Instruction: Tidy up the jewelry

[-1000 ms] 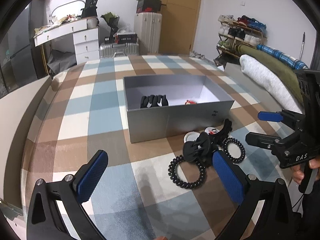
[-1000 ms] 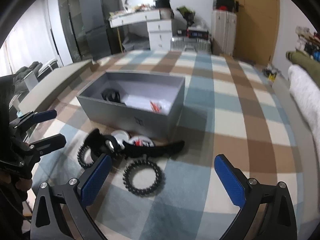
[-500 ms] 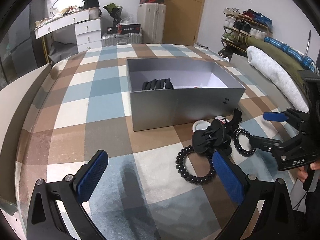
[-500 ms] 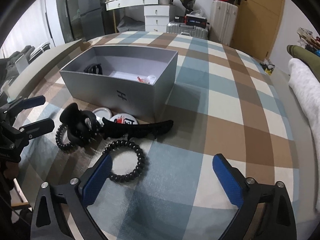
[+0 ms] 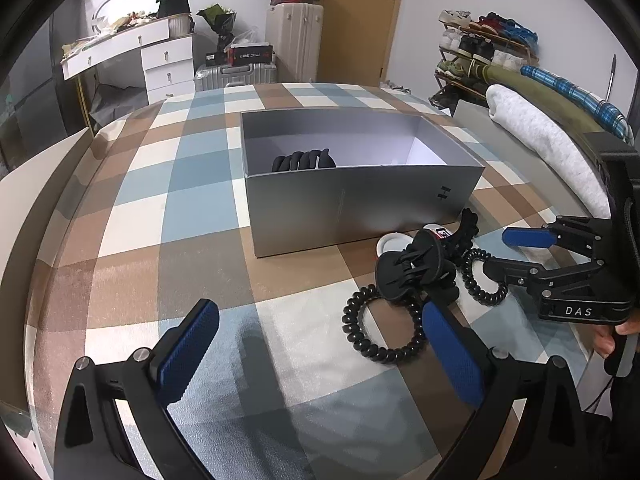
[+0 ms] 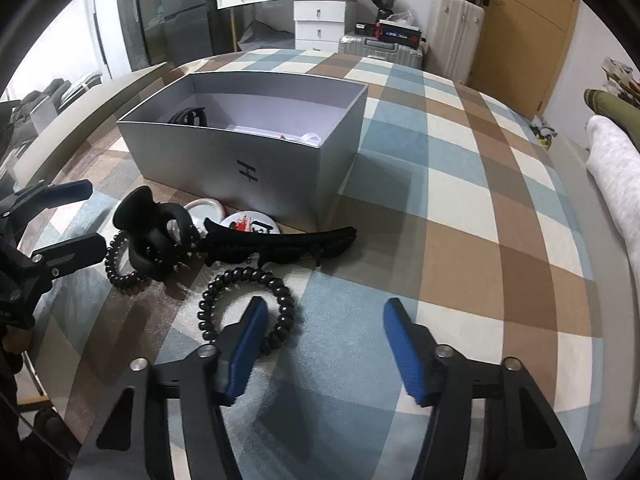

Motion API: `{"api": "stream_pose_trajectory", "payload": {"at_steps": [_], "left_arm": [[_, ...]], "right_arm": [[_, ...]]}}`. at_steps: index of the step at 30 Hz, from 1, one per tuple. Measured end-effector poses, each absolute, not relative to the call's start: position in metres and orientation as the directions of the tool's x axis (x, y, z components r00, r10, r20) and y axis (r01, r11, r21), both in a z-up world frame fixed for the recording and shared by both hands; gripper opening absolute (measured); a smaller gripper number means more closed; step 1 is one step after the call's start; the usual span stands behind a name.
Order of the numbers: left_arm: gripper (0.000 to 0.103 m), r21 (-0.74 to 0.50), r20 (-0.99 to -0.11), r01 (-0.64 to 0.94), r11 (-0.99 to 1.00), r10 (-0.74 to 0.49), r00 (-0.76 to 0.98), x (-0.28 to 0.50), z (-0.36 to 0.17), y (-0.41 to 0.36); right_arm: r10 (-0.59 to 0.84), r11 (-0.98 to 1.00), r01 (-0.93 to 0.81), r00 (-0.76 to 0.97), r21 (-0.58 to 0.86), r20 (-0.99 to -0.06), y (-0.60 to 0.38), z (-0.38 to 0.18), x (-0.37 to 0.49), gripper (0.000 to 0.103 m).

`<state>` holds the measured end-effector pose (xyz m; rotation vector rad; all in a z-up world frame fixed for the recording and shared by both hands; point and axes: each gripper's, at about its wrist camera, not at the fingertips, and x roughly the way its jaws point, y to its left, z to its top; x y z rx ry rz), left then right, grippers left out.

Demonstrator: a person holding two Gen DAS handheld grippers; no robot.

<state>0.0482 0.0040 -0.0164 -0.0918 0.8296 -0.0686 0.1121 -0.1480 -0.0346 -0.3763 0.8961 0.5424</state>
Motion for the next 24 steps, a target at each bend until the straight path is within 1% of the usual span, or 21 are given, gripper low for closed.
{"api": "stream_pose_trajectory", "payload": {"at_steps": [3, 8, 15, 24], "left_arm": [[0.099, -0.108, -0.734, 0.025, 0.994, -0.096, 0.672, 0.048, -0.017, 0.004], [0.099, -0.107, -0.735, 0.025, 0.994, -0.096, 0.672, 0.048, -0.017, 0.004], [0.099, -0.109, -0.734, 0.024, 0.994, -0.097, 0.672, 0.048, -0.017, 0.004], [0.099, -0.105, -0.733, 0.026, 0.994, -0.095, 0.674, 0.048, -0.017, 0.003]], "right_arm": [[0.289, 0.798, -0.597, 0.505, -0.086, -0.813, -0.146, -0.034, 0.110, 0.048], [0.293, 0.788, -0.608, 0.503, -0.091, -0.813, -0.144, -0.034, 0.108, 0.044], [0.312, 0.780, -0.620, 0.498, -0.081, -0.809, -0.143, -0.032, 0.105, 0.044], [0.382, 0.757, -0.653, 0.467, -0.020, -0.797, -0.143, -0.025, 0.100, 0.044]]}}
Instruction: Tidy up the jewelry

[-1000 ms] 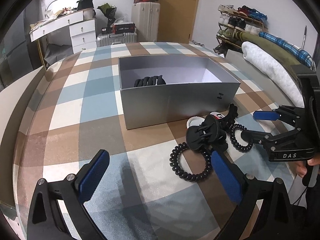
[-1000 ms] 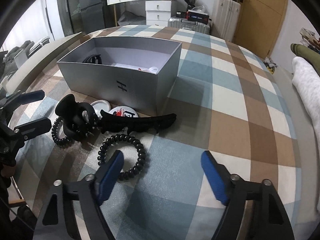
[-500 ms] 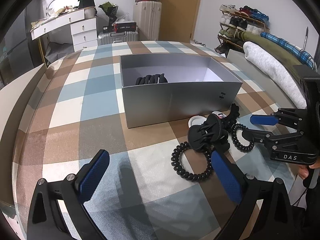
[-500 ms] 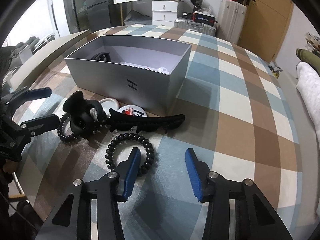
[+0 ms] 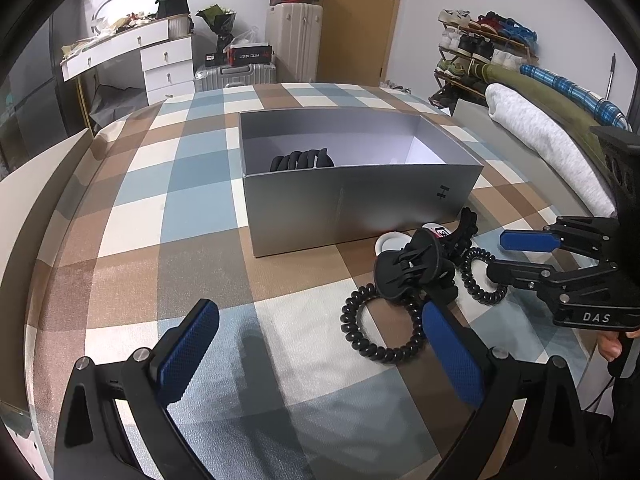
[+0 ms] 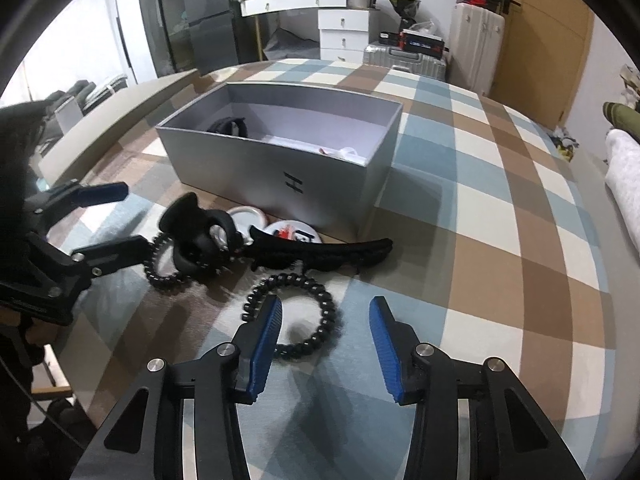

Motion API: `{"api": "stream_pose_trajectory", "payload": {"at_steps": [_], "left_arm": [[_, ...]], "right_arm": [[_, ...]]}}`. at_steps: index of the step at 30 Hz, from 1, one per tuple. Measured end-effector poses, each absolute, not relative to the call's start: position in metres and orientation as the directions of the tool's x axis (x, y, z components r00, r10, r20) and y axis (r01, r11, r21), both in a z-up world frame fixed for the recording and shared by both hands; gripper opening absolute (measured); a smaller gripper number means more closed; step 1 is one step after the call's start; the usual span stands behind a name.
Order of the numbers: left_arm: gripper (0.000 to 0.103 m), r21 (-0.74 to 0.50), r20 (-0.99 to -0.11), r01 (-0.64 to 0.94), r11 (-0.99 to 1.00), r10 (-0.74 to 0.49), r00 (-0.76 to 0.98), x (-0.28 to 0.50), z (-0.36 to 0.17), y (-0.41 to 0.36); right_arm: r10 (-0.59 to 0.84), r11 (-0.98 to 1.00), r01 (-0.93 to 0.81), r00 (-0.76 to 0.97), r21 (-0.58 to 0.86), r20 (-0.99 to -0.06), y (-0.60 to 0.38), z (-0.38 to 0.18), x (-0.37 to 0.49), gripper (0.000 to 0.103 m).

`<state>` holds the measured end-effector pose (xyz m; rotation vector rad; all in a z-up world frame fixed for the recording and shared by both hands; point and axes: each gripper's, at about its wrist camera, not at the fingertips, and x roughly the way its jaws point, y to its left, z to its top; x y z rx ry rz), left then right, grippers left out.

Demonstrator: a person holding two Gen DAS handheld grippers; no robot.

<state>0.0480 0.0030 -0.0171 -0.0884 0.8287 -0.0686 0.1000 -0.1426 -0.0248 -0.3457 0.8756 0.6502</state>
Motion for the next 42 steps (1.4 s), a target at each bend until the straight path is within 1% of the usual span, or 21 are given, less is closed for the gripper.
{"api": "stream_pose_trajectory", "payload": {"at_steps": [5, 11, 12, 13, 17, 18, 23, 26, 28, 30, 42], "left_arm": [[0.099, -0.104, -0.732, 0.027, 0.994, -0.095, 0.674, 0.048, -0.017, 0.003], [0.099, -0.107, -0.732, 0.029, 0.994, -0.098, 0.674, 0.048, -0.017, 0.003], [0.099, -0.106, -0.732, 0.030, 0.994, -0.098, 0.674, 0.048, -0.016, 0.003], [0.099, -0.105, -0.732, 0.030, 0.994, -0.098, 0.674, 0.048, -0.016, 0.003], [0.099, -0.104, -0.733, 0.032, 0.994, -0.099, 0.673, 0.048, -0.016, 0.002], [0.099, -0.102, -0.732, 0.032, 0.994, -0.097, 0.674, 0.048, -0.016, 0.002], [0.099, -0.103, -0.732, 0.034, 0.994, -0.099, 0.674, 0.047, -0.016, 0.001], [0.099, -0.104, -0.732, 0.034, 0.994, -0.100, 0.674, 0.047, -0.016, 0.001], [0.099, -0.105, -0.732, 0.034, 0.994, -0.100, 0.674, 0.047, -0.016, 0.001], [0.099, -0.105, -0.732, 0.034, 0.994, -0.100, 0.674, 0.047, -0.016, 0.002], [0.099, -0.105, -0.731, 0.034, 0.994, -0.101, 0.675, 0.047, -0.016, 0.001]], "right_arm": [[0.388, 0.744, -0.668, 0.460, -0.024, -0.799, -0.138, -0.026, 0.097, 0.044], [0.345, 0.772, -0.634, 0.474, -0.042, -0.810, -0.144, -0.031, 0.105, 0.044], [0.350, 0.776, -0.630, 0.470, -0.031, -0.811, -0.146, -0.032, 0.107, 0.043], [0.352, 0.776, -0.630, 0.470, -0.028, -0.810, -0.146, -0.031, 0.107, 0.038], [0.355, 0.770, -0.637, 0.466, -0.029, -0.810, -0.144, -0.032, 0.106, 0.032], [0.353, 0.769, -0.639, 0.465, -0.031, -0.812, -0.143, -0.033, 0.105, 0.029], [0.349, 0.769, -0.638, 0.472, -0.041, -0.810, -0.142, -0.034, 0.105, 0.026], [0.344, 0.773, -0.632, 0.483, -0.049, -0.805, -0.142, -0.035, 0.104, 0.020], [0.344, 0.774, -0.631, 0.487, -0.051, -0.803, -0.141, -0.034, 0.104, 0.012], [0.341, 0.770, -0.635, 0.492, -0.062, -0.801, -0.139, -0.035, 0.103, 0.009], [0.359, 0.756, -0.649, 0.523, -0.087, -0.773, -0.138, -0.026, 0.097, 0.008]]}}
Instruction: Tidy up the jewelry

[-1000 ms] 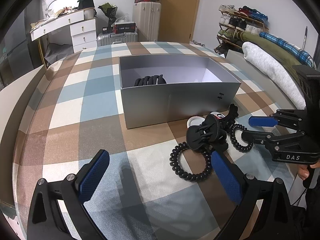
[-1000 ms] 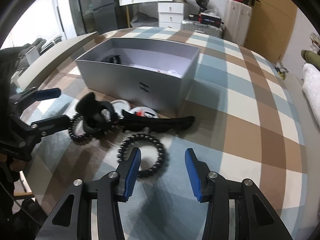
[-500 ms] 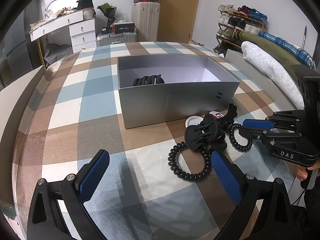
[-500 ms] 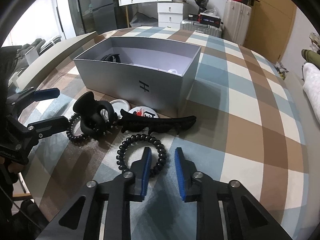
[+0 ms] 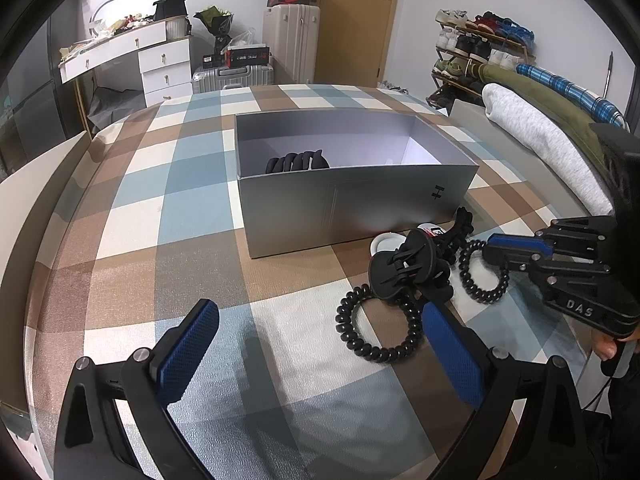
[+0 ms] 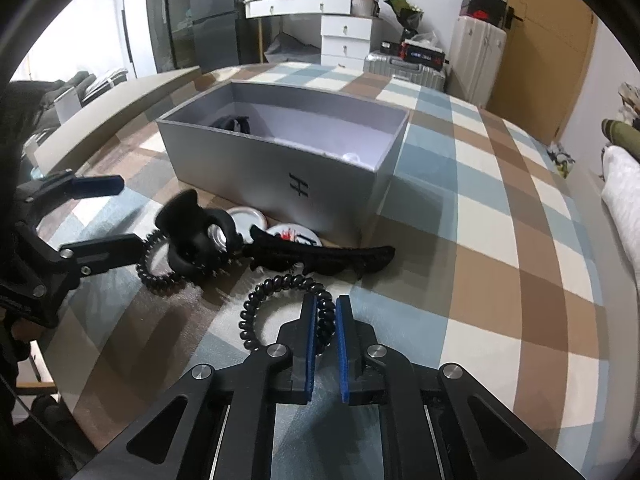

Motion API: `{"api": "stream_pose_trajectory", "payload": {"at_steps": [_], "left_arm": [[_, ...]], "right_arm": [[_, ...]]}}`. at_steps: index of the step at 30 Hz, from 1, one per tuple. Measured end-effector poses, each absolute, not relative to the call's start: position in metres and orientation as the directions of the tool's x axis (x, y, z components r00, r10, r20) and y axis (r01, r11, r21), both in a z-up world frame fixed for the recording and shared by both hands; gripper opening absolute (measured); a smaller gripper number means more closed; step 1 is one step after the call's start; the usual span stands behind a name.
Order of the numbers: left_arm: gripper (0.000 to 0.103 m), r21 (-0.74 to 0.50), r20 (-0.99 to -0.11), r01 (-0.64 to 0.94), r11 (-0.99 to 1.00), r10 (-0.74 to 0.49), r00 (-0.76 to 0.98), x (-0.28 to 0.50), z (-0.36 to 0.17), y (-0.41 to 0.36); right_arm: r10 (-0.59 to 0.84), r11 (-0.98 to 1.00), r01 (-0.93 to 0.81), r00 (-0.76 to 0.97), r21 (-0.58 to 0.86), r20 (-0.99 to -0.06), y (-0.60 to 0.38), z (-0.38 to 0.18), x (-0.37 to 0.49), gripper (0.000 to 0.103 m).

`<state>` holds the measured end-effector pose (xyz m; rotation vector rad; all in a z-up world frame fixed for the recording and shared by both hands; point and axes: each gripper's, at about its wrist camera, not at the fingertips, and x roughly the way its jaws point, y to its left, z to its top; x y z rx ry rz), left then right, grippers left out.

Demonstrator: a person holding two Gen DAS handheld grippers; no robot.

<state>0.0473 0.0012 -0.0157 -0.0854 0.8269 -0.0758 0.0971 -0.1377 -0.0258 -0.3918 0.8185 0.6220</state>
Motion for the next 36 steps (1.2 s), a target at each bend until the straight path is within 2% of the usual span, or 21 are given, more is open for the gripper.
{"api": "stream_pose_trajectory", "payload": {"at_steps": [23, 25, 26, 36], "left_arm": [[0.099, -0.140, -0.701, 0.066, 0.988, -0.146, 0.698, 0.050, -0.011, -0.013], [0.091, -0.123, -0.700, 0.084, 0.989, -0.147, 0.699, 0.051, -0.011, -0.018], [0.090, -0.115, -0.706, 0.095, 0.989, -0.148, 0.693, 0.053, -0.011, -0.021], [0.090, -0.162, -0.726, 0.130, 0.978, -0.208, 0.655, 0.067, -0.014, -0.031]], "right_arm": [[0.457, 0.771, -0.637, 0.553, -0.001, -0.697, -0.152, 0.001, 0.096, 0.008], [0.458, 0.768, -0.640, 0.550, -0.001, -0.698, -0.152, 0.001, 0.095, 0.008], [0.458, 0.768, -0.641, 0.549, 0.000, -0.699, -0.152, 0.001, 0.095, 0.008], [0.471, 0.763, -0.646, 0.547, 0.009, -0.692, -0.154, 0.004, 0.093, 0.008]]}}
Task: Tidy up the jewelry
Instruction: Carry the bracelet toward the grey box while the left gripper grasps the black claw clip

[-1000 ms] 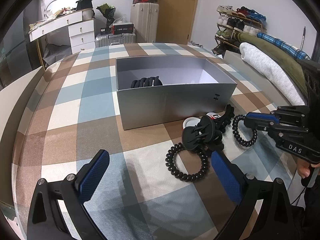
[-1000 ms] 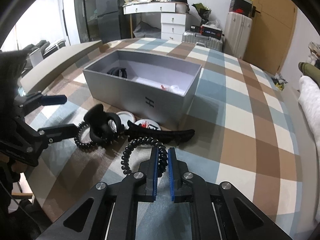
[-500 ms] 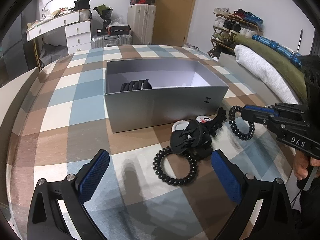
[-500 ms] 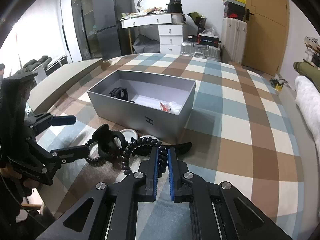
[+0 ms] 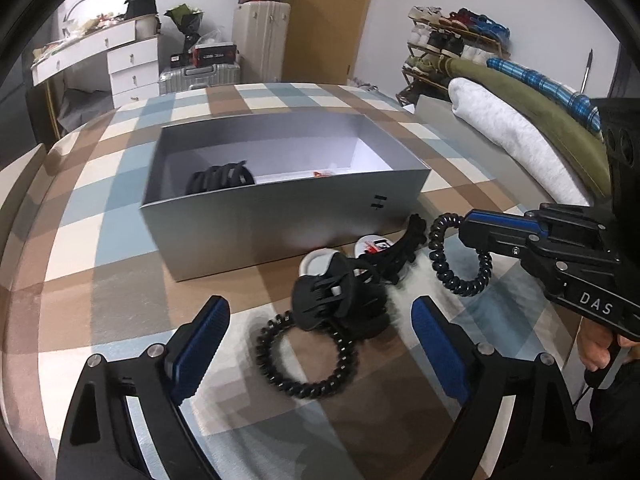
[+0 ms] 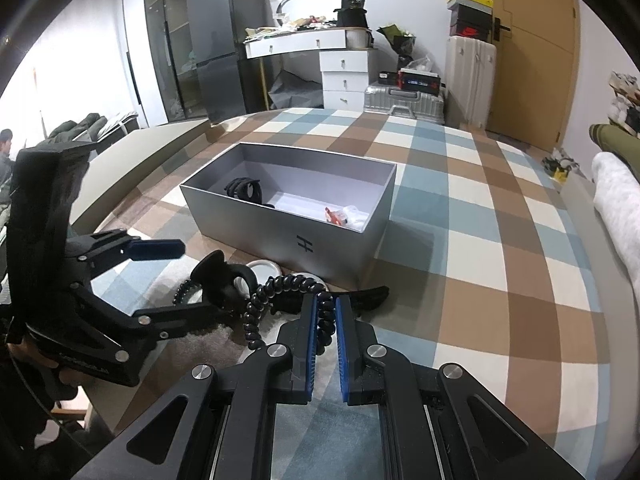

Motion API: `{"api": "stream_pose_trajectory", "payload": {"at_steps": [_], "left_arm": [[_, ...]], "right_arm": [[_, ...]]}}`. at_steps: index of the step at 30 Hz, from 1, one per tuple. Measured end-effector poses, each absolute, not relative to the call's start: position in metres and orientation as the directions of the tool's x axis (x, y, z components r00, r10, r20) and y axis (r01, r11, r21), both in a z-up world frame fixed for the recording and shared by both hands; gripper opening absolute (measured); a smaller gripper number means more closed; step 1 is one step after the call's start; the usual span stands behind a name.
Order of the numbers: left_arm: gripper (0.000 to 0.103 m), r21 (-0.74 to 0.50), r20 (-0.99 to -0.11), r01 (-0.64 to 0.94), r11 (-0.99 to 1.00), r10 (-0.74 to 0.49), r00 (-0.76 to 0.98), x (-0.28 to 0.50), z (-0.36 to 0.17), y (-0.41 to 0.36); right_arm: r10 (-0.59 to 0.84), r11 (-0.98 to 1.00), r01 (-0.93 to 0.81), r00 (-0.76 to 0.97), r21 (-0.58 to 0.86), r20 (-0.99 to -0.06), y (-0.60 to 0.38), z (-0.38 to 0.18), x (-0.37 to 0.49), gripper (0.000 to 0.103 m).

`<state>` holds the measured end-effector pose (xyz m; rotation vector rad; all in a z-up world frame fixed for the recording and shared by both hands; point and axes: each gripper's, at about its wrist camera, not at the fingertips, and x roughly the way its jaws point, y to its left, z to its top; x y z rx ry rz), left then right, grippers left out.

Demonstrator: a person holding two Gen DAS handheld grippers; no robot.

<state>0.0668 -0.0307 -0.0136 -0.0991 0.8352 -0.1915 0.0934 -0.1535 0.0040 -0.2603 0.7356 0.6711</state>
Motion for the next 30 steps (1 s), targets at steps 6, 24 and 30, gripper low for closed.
{"api": "stream_pose_trajectory", "payload": {"at_steps": [6, 24, 30], "left_arm": [[0.090, -0.115, -0.746, 0.144, 0.983, -0.181, 0.641, 0.072, -0.017, -0.044], [0.050, -0.068, -0.716, 0.174, 0.982, -0.169, 0.677, 0.063, -0.009, -0.050], [0.050, -0.078, -0.681, 0.156, 0.985, -0.167, 0.713, 0.056, 0.003, -0.042]], "right_arm": [[0.476, 0.765, -0.644, 0.547, 0.016, -0.689, -0.155, 0.005, 0.094, 0.008], [0.476, 0.765, -0.644, 0.548, 0.017, -0.688, -0.153, 0.004, 0.094, 0.008], [0.483, 0.768, -0.640, 0.554, 0.025, -0.677, -0.154, 0.006, 0.094, 0.008]]}}
